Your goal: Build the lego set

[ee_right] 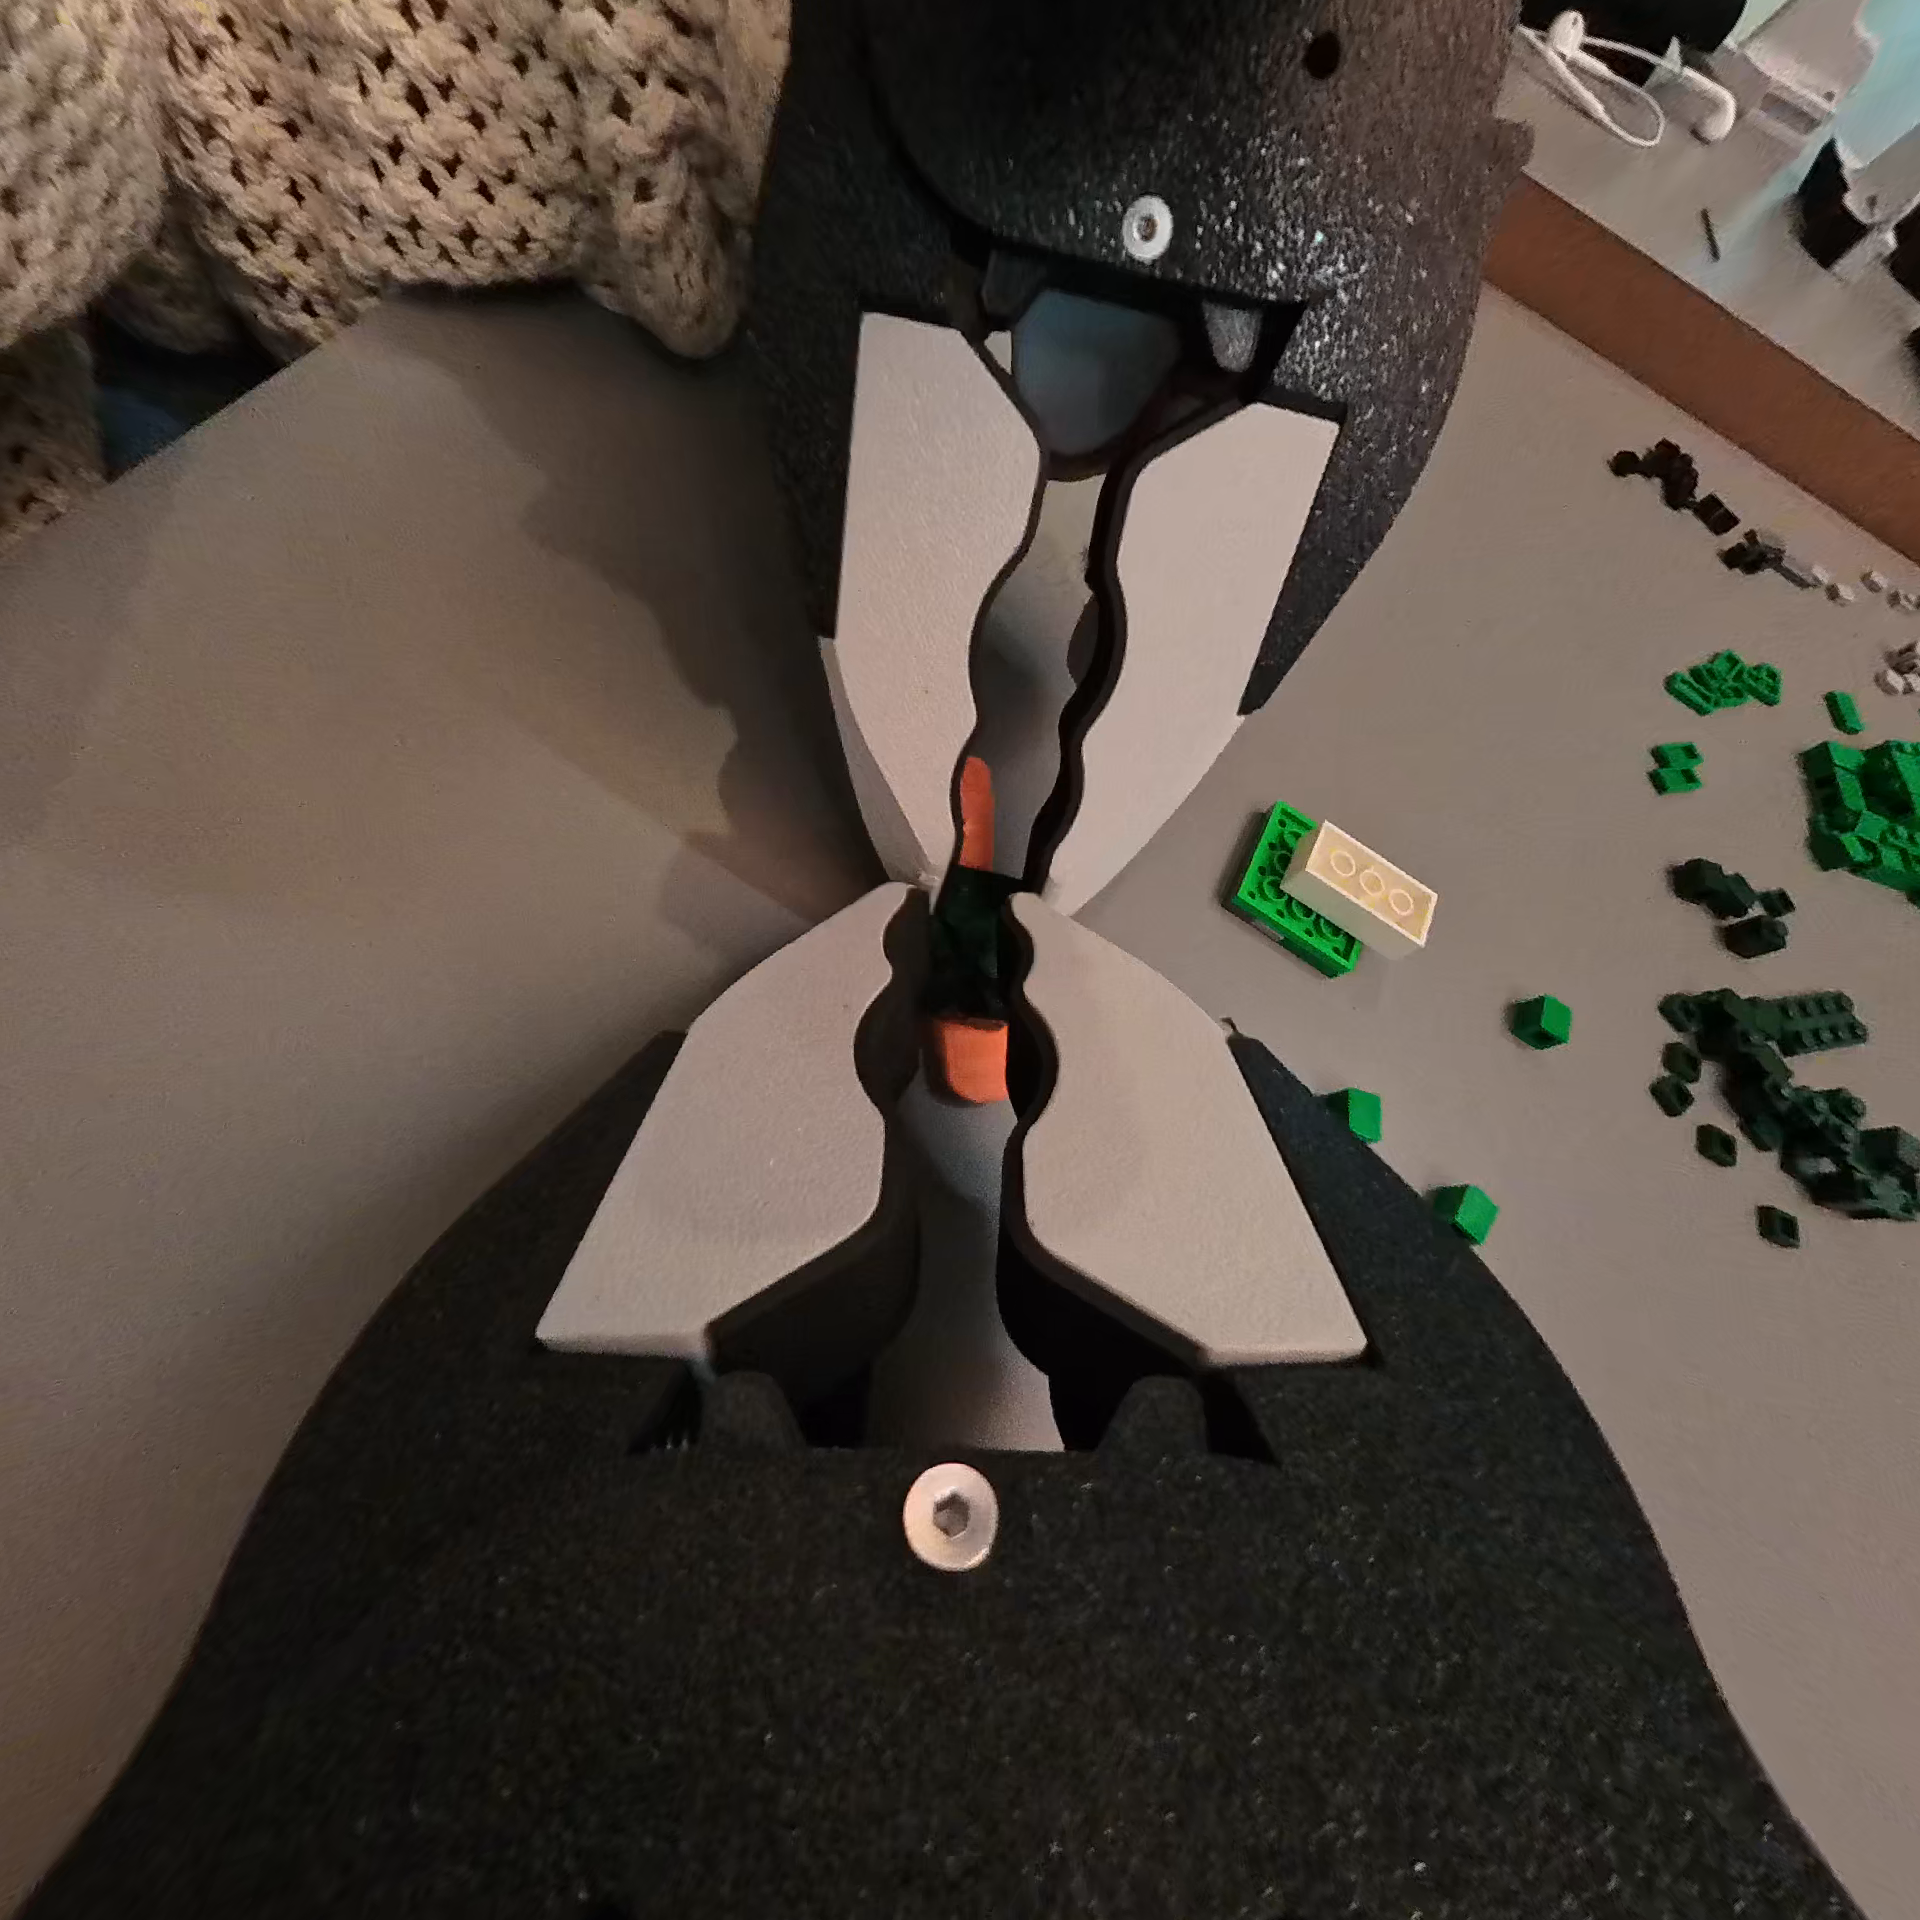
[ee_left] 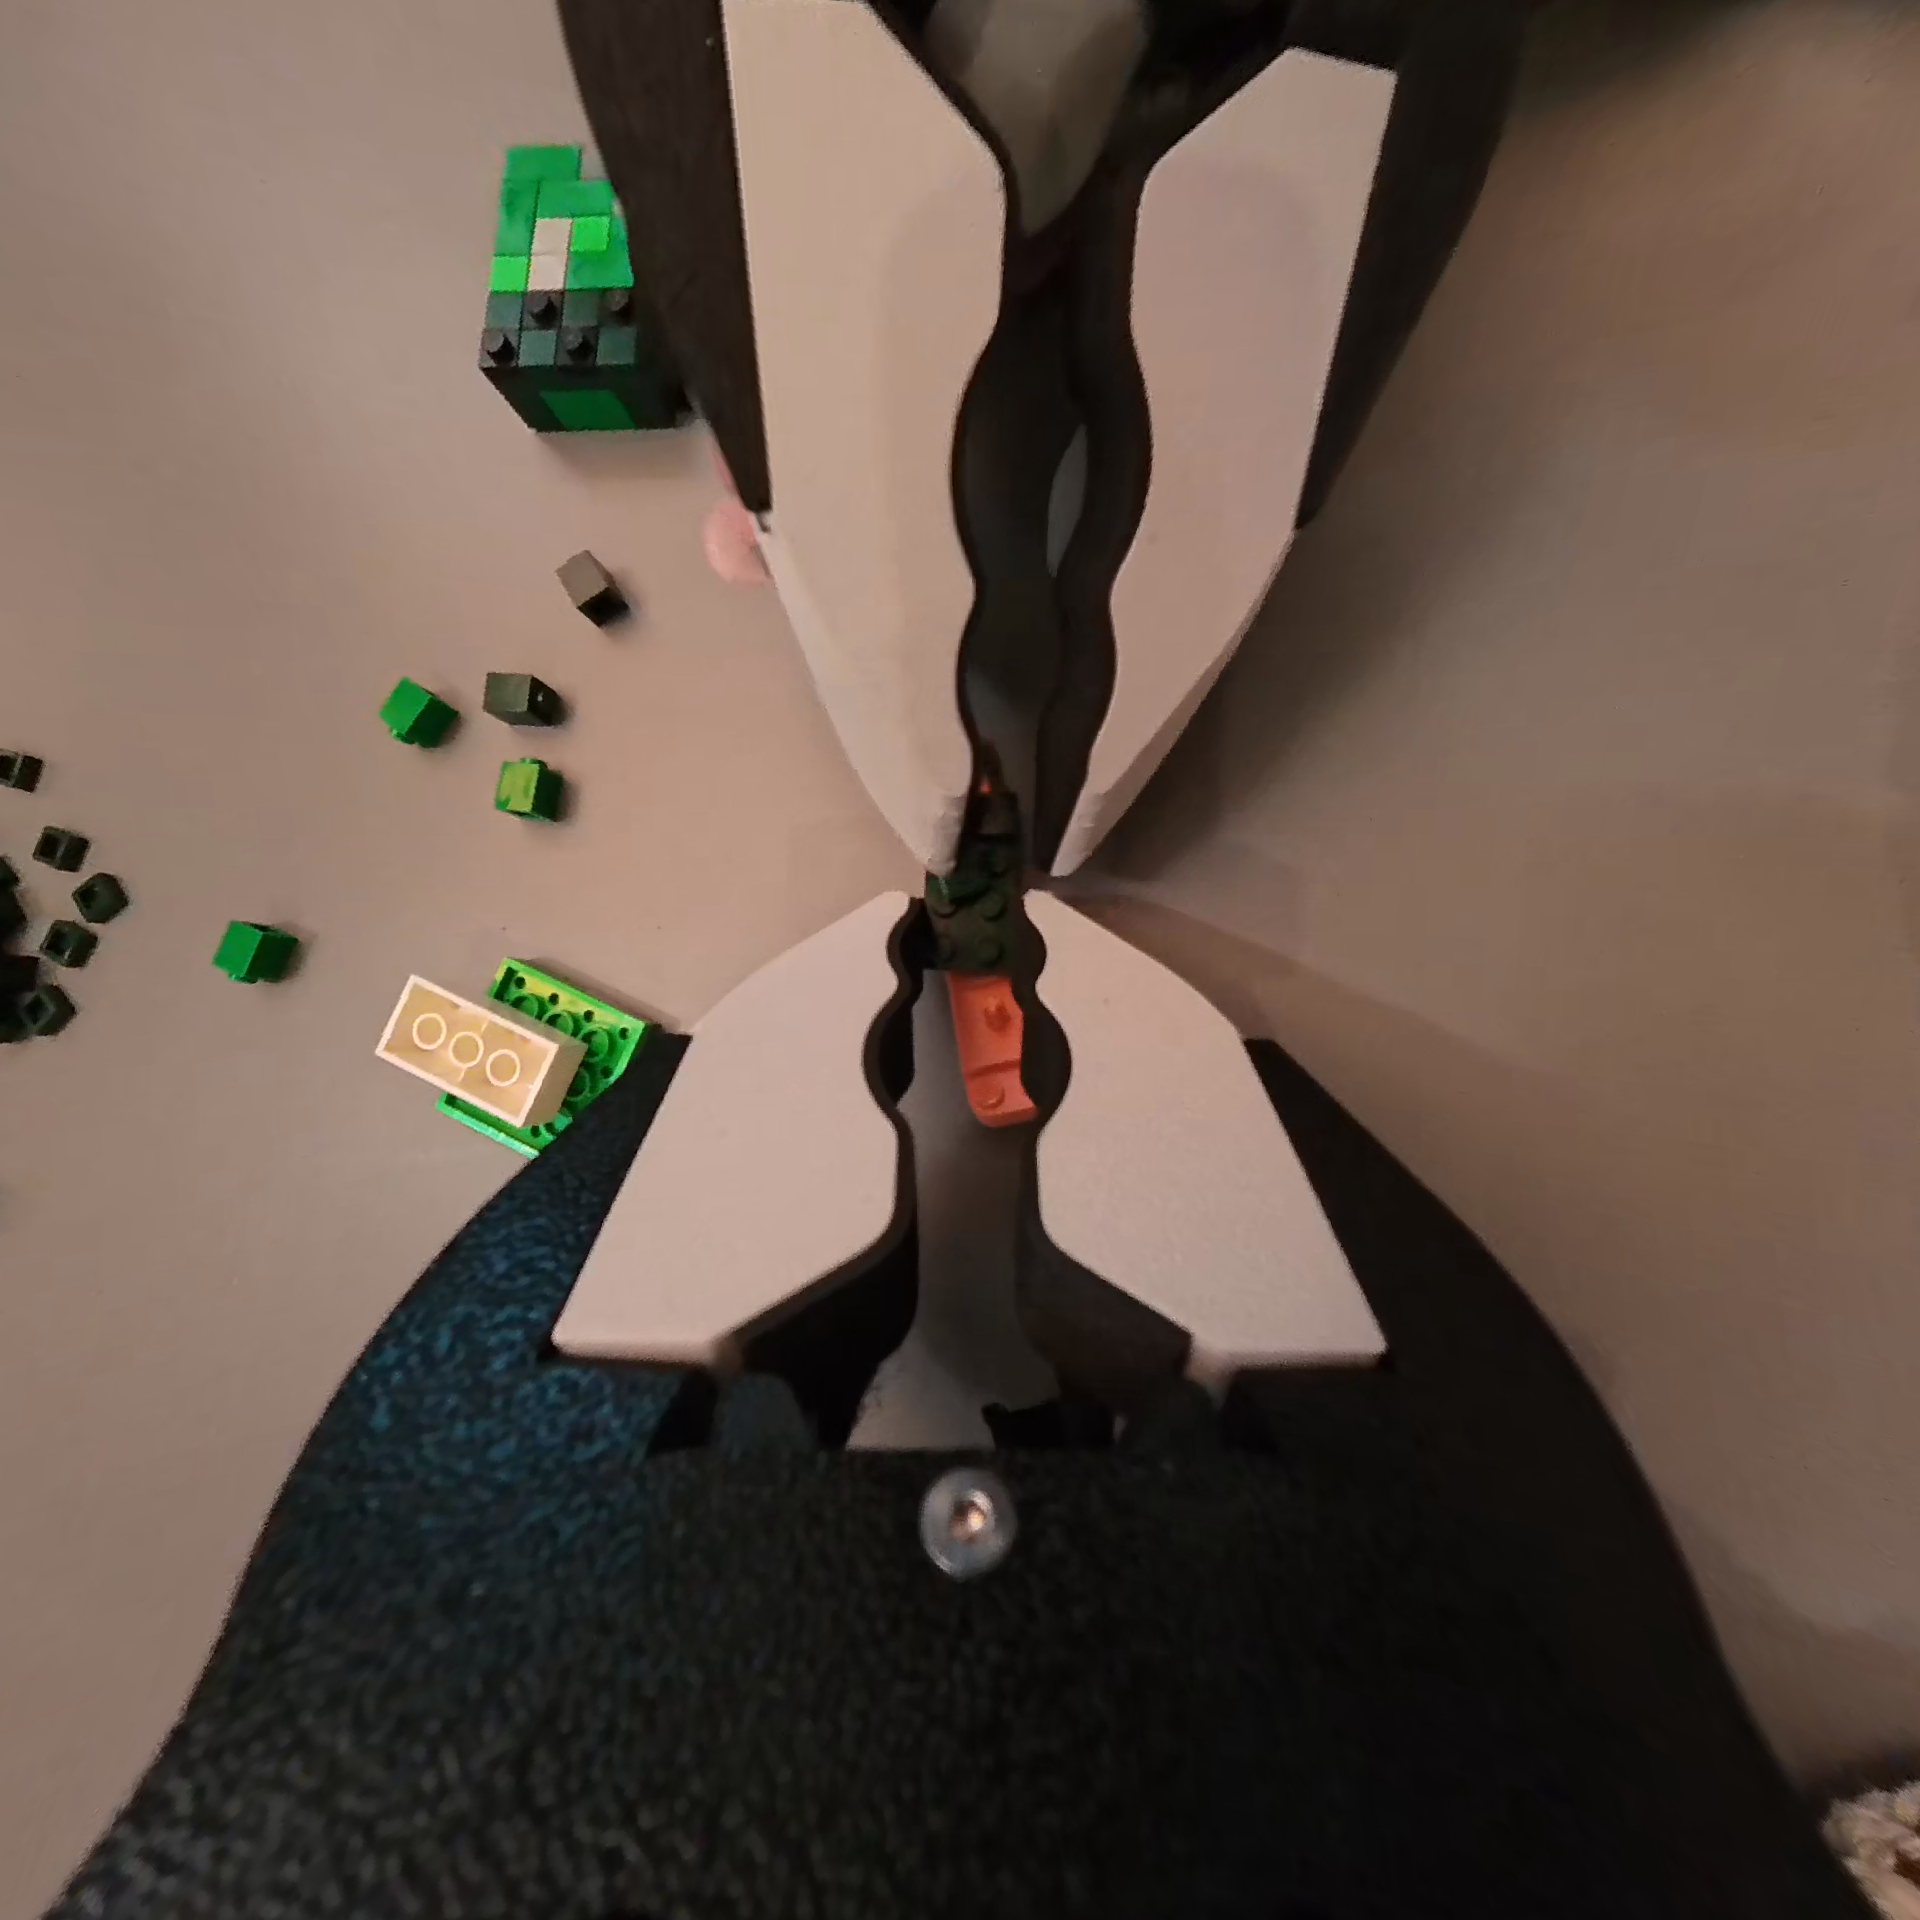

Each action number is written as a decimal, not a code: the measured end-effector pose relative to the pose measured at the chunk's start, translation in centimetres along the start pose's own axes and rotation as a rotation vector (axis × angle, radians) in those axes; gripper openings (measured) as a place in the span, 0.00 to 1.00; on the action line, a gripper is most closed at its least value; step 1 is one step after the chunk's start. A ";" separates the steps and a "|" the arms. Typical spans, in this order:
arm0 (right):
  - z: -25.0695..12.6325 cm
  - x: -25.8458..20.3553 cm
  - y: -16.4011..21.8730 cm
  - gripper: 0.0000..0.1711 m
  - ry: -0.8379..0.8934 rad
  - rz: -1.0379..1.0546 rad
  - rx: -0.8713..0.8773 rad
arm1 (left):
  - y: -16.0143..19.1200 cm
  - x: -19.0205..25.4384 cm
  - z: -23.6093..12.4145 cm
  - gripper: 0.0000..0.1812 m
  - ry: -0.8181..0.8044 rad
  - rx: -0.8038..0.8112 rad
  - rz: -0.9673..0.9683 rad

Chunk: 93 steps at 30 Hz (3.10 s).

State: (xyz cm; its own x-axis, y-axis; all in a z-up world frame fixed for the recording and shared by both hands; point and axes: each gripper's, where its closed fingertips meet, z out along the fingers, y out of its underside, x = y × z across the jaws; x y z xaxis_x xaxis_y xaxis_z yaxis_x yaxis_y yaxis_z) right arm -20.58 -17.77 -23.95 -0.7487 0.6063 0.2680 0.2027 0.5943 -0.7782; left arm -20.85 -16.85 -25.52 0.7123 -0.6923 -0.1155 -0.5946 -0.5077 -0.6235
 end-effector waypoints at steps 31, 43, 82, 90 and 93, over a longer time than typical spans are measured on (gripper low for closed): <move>-0.1 0.7 0.6 0.08 0.020 0.078 -0.050 | 0.0 0.0 0.0 0.08 0.012 0.006 -0.006; 0.3 0.7 1.0 0.02 0.023 0.117 -0.087 | 0.0 0.0 0.0 0.08 0.010 0.005 -0.001; -1.3 1.1 0.0 0.01 -0.003 0.195 0.092 | -0.1 0.5 0.0 0.08 0.053 0.029 -0.048; -1.0 1.0 0.4 0.06 -0.006 0.188 0.064 | -0.1 0.4 0.0 0.08 0.037 0.021 -0.020; -2.0 1.4 -0.5 0.16 0.011 0.188 0.160 | 0.1 0.2 -0.1 0.08 0.023 0.018 -0.012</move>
State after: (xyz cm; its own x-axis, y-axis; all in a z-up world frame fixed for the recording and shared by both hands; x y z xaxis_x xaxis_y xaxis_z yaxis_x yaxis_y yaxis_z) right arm -20.43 -16.15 -22.04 -0.7002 0.7046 0.1152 0.2351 0.3799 -0.8946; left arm -20.77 -17.11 -25.47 0.7106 -0.6978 -0.0899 -0.5787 -0.5071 -0.6386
